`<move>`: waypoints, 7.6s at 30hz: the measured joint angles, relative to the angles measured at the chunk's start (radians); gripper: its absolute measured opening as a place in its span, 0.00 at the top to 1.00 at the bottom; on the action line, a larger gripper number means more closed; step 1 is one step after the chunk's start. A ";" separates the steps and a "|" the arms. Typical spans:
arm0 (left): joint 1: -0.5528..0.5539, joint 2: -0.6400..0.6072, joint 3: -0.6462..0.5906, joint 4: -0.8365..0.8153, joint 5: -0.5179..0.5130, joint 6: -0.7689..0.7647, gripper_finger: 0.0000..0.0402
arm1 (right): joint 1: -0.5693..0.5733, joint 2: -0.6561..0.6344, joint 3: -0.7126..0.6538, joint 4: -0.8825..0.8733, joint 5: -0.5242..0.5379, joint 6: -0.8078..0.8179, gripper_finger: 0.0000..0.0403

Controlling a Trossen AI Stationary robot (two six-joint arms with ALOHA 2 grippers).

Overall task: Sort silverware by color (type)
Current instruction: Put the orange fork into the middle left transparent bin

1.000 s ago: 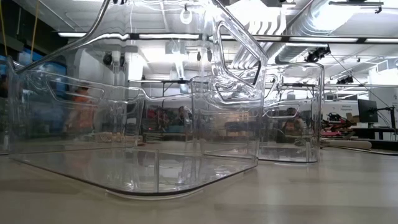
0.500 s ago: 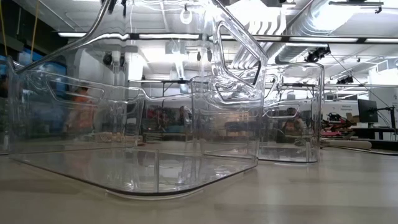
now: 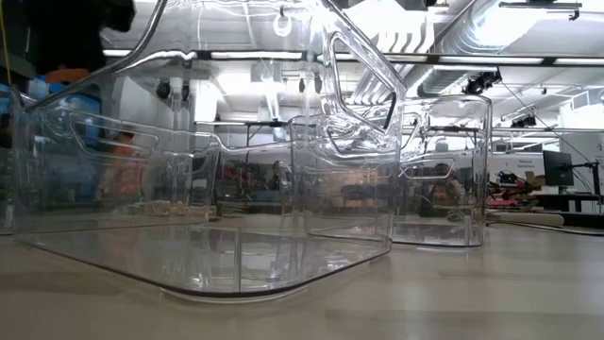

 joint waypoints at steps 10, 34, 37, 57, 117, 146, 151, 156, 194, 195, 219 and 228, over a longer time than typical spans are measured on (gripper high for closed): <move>-0.078 0.116 -0.001 -0.109 0.061 -0.244 0.92 | 0.000 0.000 0.000 -0.032 0.000 0.000 0.43; 0.063 0.375 -0.048 -0.051 0.165 -0.181 0.91 | 0.000 0.001 0.000 -0.039 0.036 0.000 0.43; 0.078 0.409 -0.048 -0.051 0.178 -0.147 0.91 | 0.000 0.001 0.000 -0.040 0.036 0.000 0.43; 0.100 0.542 -0.048 0.030 0.181 -0.079 0.91 | 0.000 0.001 0.000 -0.046 0.035 0.000 0.43; 0.387 -0.046 0.133 0.934 0.056 0.972 0.58 | 0.000 0.001 0.000 0.009 0.036 -0.132 0.43; 0.394 -0.043 0.133 0.937 0.028 0.961 0.58 | 0.000 0.001 0.000 0.008 0.036 -0.131 0.43; 0.409 0.002 0.154 0.858 -0.134 0.889 0.58 | 0.000 0.001 0.000 0.008 0.036 -0.130 0.43; 0.579 0.123 0.320 0.511 -0.133 0.813 0.58 | 0.000 0.001 0.000 0.008 0.036 -0.130 0.43; 1.028 1.036 0.445 0.158 0.337 1.327 0.58 | 0.000 0.001 0.000 -0.162 0.036 0.086 0.43; 1.028 1.041 0.445 0.159 0.332 1.334 0.58 | 0.000 0.001 0.000 -0.162 0.036 0.092 0.43; 1.014 1.073 0.445 0.203 0.280 1.351 0.97 | 0.000 0.001 0.000 -0.173 0.036 0.088 0.43; 1.013 1.073 0.445 0.204 0.280 1.365 0.99 | 0.000 0.001 0.000 -0.174 0.036 0.087 0.43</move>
